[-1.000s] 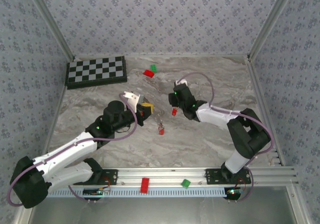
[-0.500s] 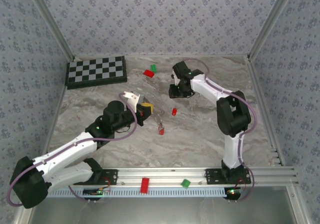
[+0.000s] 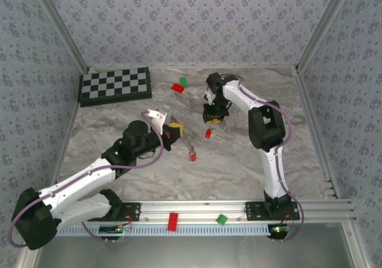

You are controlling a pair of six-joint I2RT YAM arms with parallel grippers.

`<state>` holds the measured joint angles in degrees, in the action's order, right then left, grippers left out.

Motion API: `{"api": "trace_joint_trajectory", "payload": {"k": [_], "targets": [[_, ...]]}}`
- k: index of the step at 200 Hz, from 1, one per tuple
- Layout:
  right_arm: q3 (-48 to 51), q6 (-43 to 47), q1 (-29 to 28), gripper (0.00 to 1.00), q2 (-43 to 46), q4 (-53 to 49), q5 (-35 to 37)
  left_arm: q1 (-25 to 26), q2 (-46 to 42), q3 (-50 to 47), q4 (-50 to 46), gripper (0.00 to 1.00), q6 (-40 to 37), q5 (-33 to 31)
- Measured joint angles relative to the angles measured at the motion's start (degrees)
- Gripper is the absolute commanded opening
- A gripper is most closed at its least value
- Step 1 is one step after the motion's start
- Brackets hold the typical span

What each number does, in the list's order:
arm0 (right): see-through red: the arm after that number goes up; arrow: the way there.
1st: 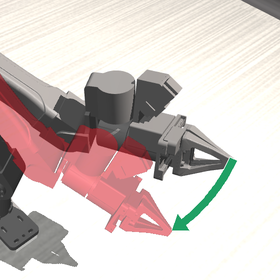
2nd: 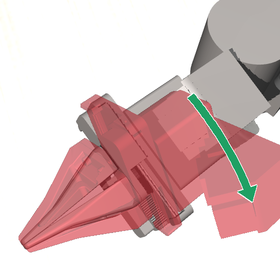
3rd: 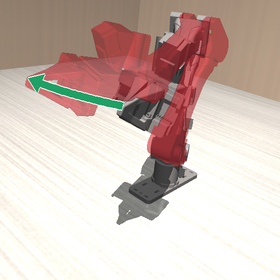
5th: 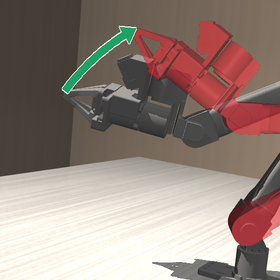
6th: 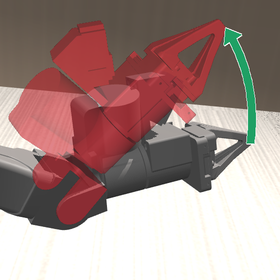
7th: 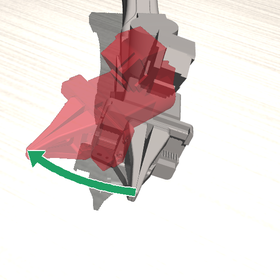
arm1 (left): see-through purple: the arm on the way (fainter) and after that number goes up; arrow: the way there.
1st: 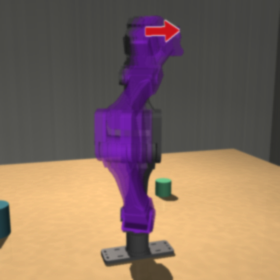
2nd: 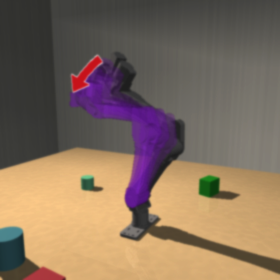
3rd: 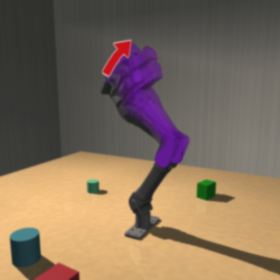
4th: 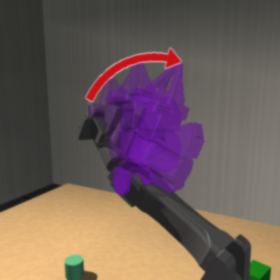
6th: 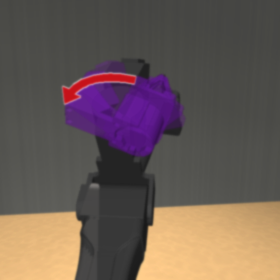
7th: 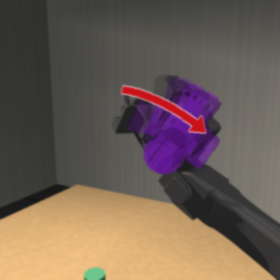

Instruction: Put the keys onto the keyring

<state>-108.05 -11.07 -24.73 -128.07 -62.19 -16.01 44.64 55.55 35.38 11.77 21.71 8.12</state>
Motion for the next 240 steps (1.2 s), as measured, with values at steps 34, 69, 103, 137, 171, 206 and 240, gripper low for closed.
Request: {"api": "trace_joint_trajectory", "payload": {"k": [34, 69, 103, 137, 171, 206, 240], "targets": [[-3.78, 1.33, 0.59, 0.27, -3.80, -4.11, -1.38, 0.02, -0.07, 0.00, -0.02, 0.00, 0.00, 0.00], [-5.92, 2.38, 0.87, 0.27, -5.99, -7.08, -1.86, 0.00, -0.07, 0.00, -0.02, 0.00, 0.00, 0.00], [-6.36, 2.99, 0.87, 0.27, -6.62, -8.20, -2.29, 0.00, -0.07, 0.00, -0.02, 0.00, 0.00, 0.00], [-7.13, 3.06, 0.87, 0.26, -8.00, -8.46, -2.51, 0.00, -0.07, 0.00, -0.02, 0.00, 0.00, 0.00], [-8.07, 3.04, 0.87, 0.25, -8.90, -8.81, -2.89, 0.02, -0.07, 0.00, -0.02, 0.00, 0.00, 0.00], [-9.49, 3.06, 0.87, 0.23, -9.33, -9.03, -2.95, 0.00, -0.04, 0.00, -0.02, 0.00, 0.00, 0.00], [-10.03, 3.28, 0.87, 0.22, -9.94, -9.14, -3.15, 0.02, -0.04, 0.00, -0.02, 0.00, 0.00, 0.00]]}}
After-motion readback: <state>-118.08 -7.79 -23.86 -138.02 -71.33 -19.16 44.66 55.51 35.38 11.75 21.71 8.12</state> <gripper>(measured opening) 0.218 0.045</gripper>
